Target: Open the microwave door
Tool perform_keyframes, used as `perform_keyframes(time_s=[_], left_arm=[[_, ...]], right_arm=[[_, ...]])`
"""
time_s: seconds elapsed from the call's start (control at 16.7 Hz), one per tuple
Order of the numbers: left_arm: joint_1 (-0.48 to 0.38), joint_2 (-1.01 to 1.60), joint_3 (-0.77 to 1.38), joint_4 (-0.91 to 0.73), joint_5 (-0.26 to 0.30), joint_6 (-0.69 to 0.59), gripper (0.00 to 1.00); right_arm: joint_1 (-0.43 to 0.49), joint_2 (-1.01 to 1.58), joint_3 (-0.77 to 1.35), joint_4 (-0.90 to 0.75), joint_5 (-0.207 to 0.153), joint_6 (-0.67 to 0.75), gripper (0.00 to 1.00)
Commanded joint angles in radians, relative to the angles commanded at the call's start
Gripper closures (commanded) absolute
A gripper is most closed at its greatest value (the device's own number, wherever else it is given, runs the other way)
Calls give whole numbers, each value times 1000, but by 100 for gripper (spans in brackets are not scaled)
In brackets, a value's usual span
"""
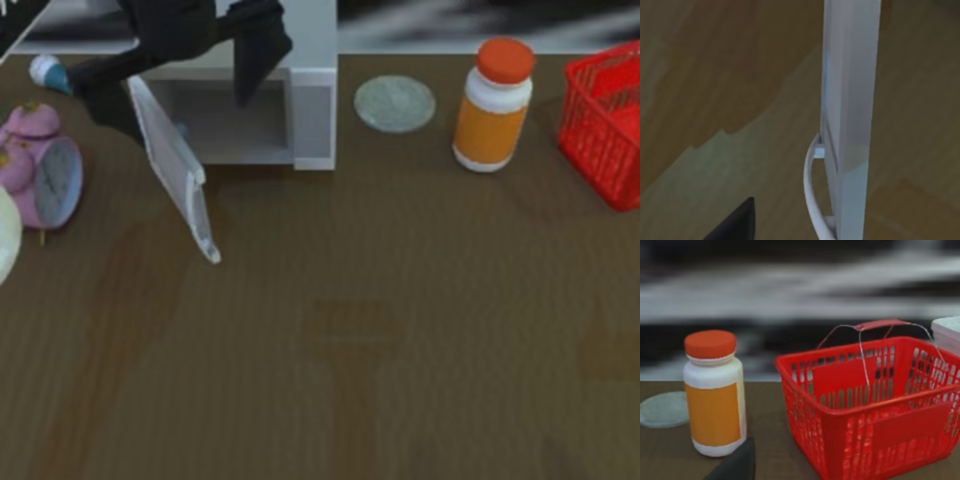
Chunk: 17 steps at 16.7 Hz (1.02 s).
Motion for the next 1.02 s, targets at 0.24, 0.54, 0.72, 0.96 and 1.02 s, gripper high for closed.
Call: perform_keyframes(time_s=[0.24, 0.54, 0.72, 0.96, 1.02], left_arm=[[4, -50, -153, 104, 0, 4, 0], [9, -106, -325, 220, -1, 7, 0], [11, -130, -400, 270, -1, 9, 0], [12, -146, -448, 303, -1, 10, 0], [12, -146, -450, 304, -1, 10, 0]], right_arm=[[0, 0, 0, 0, 0, 0, 0], [0, 0, 0, 0, 0, 0, 0], [0, 0, 0, 0, 0, 0, 0], [0, 0, 0, 0, 0, 0, 0], [0, 0, 0, 0, 0, 0, 0]])
